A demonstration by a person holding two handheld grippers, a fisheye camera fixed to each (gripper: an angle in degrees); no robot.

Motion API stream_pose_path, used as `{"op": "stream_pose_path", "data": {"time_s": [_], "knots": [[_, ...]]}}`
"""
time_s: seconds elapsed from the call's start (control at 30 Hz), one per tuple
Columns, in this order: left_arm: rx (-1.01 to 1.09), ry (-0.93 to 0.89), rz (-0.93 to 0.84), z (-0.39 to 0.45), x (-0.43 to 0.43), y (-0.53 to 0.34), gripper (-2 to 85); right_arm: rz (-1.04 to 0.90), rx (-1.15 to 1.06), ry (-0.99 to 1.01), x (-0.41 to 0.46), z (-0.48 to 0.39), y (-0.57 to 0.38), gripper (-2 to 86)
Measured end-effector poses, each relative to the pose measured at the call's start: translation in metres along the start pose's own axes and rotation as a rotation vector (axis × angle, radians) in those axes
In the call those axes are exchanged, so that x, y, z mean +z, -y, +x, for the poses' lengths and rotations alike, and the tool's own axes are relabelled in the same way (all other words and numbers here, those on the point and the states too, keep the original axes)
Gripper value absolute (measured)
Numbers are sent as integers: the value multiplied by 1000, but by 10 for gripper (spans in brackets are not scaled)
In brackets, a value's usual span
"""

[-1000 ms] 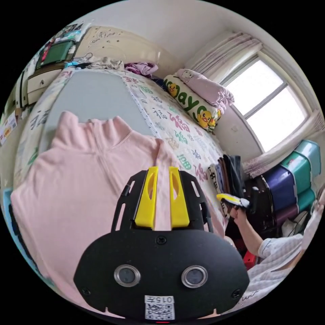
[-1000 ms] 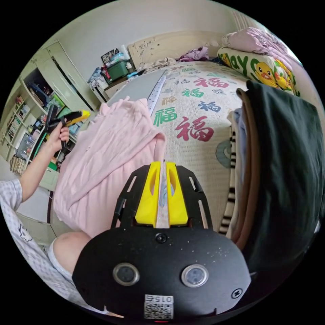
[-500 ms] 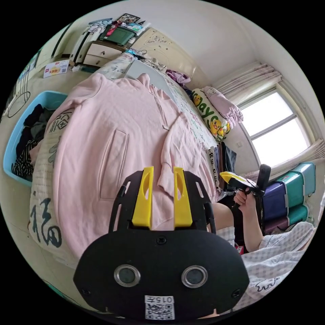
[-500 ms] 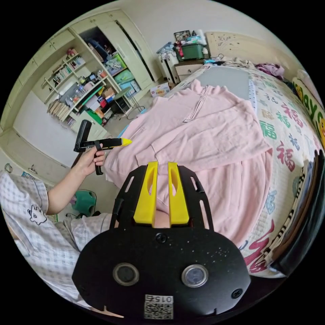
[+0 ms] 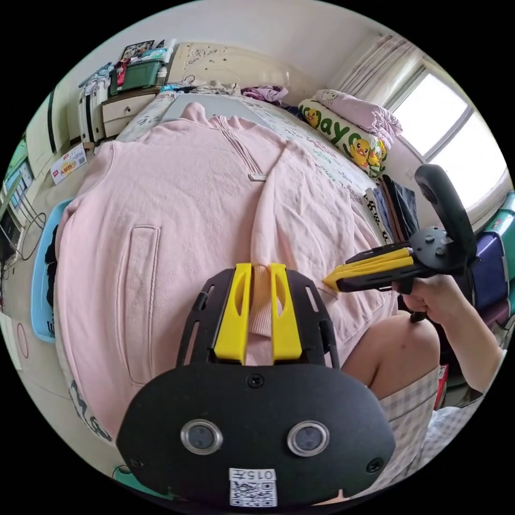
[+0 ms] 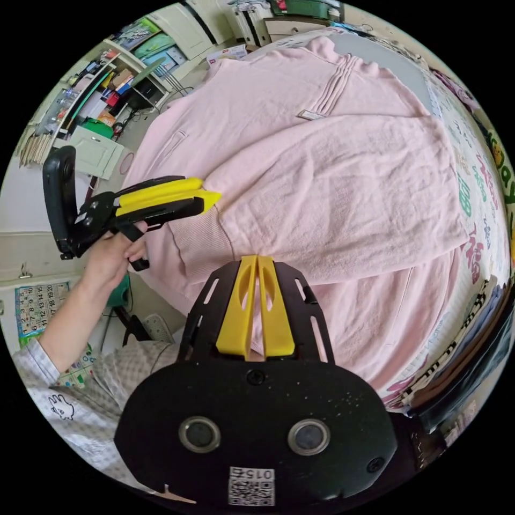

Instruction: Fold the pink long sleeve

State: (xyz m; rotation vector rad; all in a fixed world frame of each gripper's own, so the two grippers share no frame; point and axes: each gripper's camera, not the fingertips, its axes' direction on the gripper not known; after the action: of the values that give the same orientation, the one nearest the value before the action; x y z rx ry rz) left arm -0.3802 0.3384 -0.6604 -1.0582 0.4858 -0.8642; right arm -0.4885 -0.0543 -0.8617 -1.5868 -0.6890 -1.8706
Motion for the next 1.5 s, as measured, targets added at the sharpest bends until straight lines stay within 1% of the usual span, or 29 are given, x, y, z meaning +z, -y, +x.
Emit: {"op": "stream_pose_path", "data": {"time_s": [0.13,0.2,0.23,0.27,0.3,0.33,0.37,0.4,0.43,0.47,0.5,0.53,0.6,0.7,0.77,0.8,0.9,1.0,1.03,1.13,1.2,1.27,1.33,1.4,1.43,1.5], "knots": [[-58,-112,5,-37,-10,-4,56,0,15,68,-23,5,16,-9],[-145,-307,-36,-75,-23,-5,62,-4,13,78,-32,1,22,-7],[-167,-369,-7,-86,-30,-7,66,-13,16,85,-37,-1,25,-6],[-227,-489,104,-113,-51,-18,73,-20,18,83,-44,-4,28,-6],[-307,-569,240,-145,-74,-34,81,-18,17,78,-48,-7,29,-5],[-354,-581,299,-162,-86,-43,82,3,16,65,-59,-12,27,-5],[-476,-556,398,-201,-108,-62,83,46,8,64,-70,-17,23,-5],[-621,-493,466,-241,-127,-84,86,68,5,70,-75,-19,21,-5],[-688,-461,501,-261,-135,-96,87,107,-2,84,-84,-22,20,-5],[-812,-415,561,-300,-146,-118,103,137,-6,93,-90,-26,21,-4],[-944,-414,587,-339,-149,-139,120,146,-7,95,-92,-28,23,-4],[-1006,-437,592,-357,-147,-148,128,154,-6,97,-93,-33,31,-4],[-1182,-542,580,-414,-132,-167,163,155,-14,86,-89,-42,45,-4],[-1307,-559,456,-458,-103,-162,196,118,-14,46,-67,-58,74,-5],[-1376,-621,430,-478,-81,-159,207,72,9,57,-43,-64,93,-5],[-1423,-668,403,-489,-66,-157,214,71,14,58,-38,-65,96,-5],[-1504,-806,412,-508,-34,-151,230,105,-1,55,-26,-72,100,-6],[-1577,-811,398,-518,-15,-146,227,117,9,69,-9,-75,102,-7],[-1587,-811,403,-519,-12,-146,224,110,8,69,-1,-77,105,-7],[-1600,-814,444,-519,-9,-140,175,94,-10,40,21,-86,111,-7],[-1571,-683,505,-514,-28,-134,94,98,-20,22,36,-91,111,-8],[-1528,-600,589,-506,-49,-128,44,116,-19,16,59,-93,108,-8],[-1485,-516,665,-495,-75,-118,23,129,-14,23,78,-91,104,-8],[-1344,-352,764,-467,-122,-90,10,134,-10,35,99,-88,102,-8],[-1287,-314,787,-457,-136,-80,8,137,-8,43,113,-85,100,-8],[-1000,-219,876,-403,-188,-34,4,146,-7,55,136,-80,95,-8]]}}
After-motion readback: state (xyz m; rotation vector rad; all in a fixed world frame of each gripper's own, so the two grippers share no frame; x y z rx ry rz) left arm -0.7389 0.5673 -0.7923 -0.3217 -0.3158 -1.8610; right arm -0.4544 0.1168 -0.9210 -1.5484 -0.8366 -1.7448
